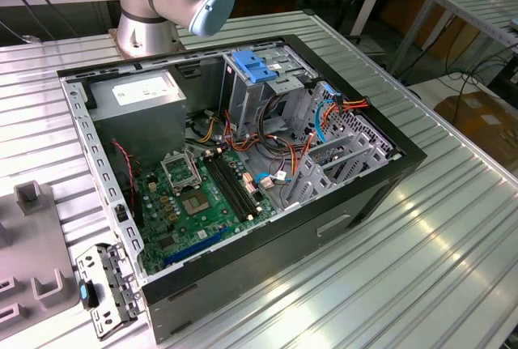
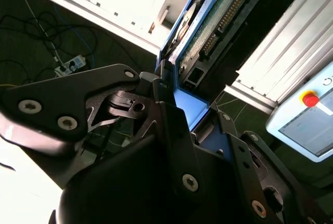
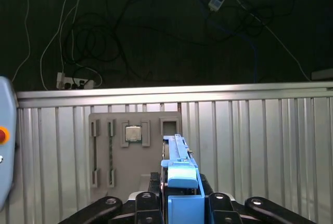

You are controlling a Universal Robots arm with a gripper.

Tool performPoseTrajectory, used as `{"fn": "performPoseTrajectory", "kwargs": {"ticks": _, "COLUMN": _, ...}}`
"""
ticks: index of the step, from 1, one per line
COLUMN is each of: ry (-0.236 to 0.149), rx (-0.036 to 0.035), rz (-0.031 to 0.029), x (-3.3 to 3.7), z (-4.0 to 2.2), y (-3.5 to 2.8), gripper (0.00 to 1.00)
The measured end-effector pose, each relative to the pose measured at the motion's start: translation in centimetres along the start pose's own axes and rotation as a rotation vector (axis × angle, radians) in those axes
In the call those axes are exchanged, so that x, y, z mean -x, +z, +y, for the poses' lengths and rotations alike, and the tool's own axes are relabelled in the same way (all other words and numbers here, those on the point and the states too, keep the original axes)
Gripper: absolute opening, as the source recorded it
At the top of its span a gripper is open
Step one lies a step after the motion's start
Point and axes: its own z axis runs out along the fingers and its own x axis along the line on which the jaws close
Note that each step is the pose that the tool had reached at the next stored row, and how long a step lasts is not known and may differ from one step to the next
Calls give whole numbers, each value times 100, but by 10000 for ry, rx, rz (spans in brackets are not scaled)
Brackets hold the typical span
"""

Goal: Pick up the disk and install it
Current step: 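Pick up the disk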

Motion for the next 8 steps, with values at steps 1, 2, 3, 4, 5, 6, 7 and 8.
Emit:
{"fn": "performPoseTrajectory", "kwargs": {"ticks": 1, "ry": 0, "rx": 0, "rz": 0, "x": 0, "z": 0, "y": -13, "gripper": 37}}
{"fn": "performPoseTrajectory", "kwargs": {"ticks": 2, "ry": 0, "rx": -1, "rz": -1, "x": 1, "z": 1, "y": -27, "gripper": 37}}
{"fn": "performPoseTrajectory", "kwargs": {"ticks": 3, "ry": 0, "rx": 0, "rz": 0, "x": 1, "z": 1, "y": -38, "gripper": 37}}
{"fn": "performPoseTrajectory", "kwargs": {"ticks": 4, "ry": 0, "rx": 0, "rz": 0, "x": 1, "z": 1, "y": -50, "gripper": 37}}
{"fn": "performPoseTrajectory", "kwargs": {"ticks": 5, "ry": 0, "rx": 1, "rz": 0, "x": 1, "z": 1, "y": -62, "gripper": 37}}
{"fn": "performPoseTrajectory", "kwargs": {"ticks": 6, "ry": 0, "rx": 2, "rz": 0, "x": 1, "z": 1, "y": -75, "gripper": 37}}
{"fn": "performPoseTrajectory", "kwargs": {"ticks": 7, "ry": 0, "rx": 0, "rz": -8, "x": 1, "z": 0, "y": -73, "gripper": 37}}
{"fn": "performPoseTrajectory", "kwargs": {"ticks": 8, "ry": 1, "rx": 1, "rz": -9, "x": 1, "z": -2, "y": -73, "gripper": 37}}
